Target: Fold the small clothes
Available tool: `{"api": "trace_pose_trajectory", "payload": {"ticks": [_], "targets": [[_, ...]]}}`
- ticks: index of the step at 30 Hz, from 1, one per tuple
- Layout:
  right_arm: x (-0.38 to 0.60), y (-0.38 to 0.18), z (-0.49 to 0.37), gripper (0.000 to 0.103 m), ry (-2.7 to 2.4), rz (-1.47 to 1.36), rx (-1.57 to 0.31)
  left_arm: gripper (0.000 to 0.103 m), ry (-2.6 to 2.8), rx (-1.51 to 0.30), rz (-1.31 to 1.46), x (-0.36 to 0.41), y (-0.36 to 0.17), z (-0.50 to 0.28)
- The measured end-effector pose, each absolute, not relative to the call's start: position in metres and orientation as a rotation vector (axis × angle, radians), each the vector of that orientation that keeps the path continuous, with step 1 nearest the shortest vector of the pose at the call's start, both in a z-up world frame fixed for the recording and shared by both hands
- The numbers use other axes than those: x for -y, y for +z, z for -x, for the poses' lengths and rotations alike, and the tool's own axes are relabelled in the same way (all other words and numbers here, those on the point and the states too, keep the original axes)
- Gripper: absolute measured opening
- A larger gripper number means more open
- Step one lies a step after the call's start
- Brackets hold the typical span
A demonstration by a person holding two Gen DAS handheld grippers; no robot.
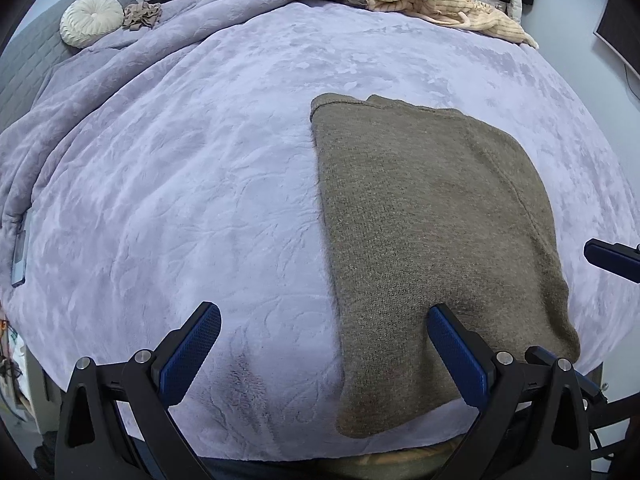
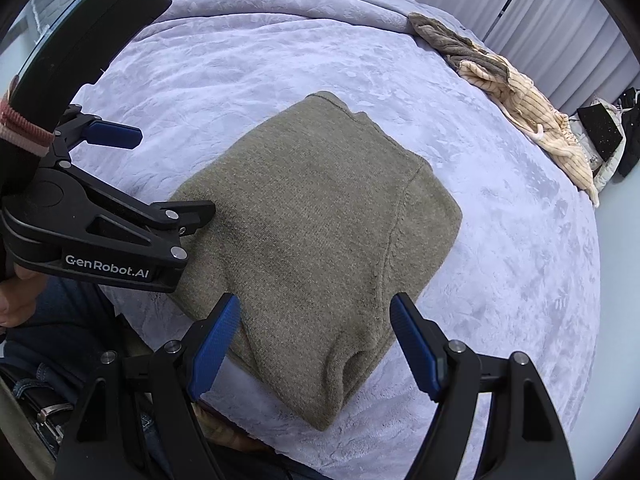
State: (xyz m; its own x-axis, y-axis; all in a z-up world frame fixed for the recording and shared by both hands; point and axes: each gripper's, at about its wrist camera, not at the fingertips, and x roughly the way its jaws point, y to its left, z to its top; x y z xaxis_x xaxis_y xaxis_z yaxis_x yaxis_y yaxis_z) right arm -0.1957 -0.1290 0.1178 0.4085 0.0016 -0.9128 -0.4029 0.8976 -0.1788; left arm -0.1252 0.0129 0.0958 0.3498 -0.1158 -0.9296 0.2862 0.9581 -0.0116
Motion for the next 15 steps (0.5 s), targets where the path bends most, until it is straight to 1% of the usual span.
{"api": "trace_pose_trajectory", "payload": {"ticks": [15], "targets": [[0.11, 0.119, 0.192, 0.08, 0.27, 0.451, -1.14, 0.103, -0.276, -1.186, -0.105, -0.029, 0.094, 0.122]]}}
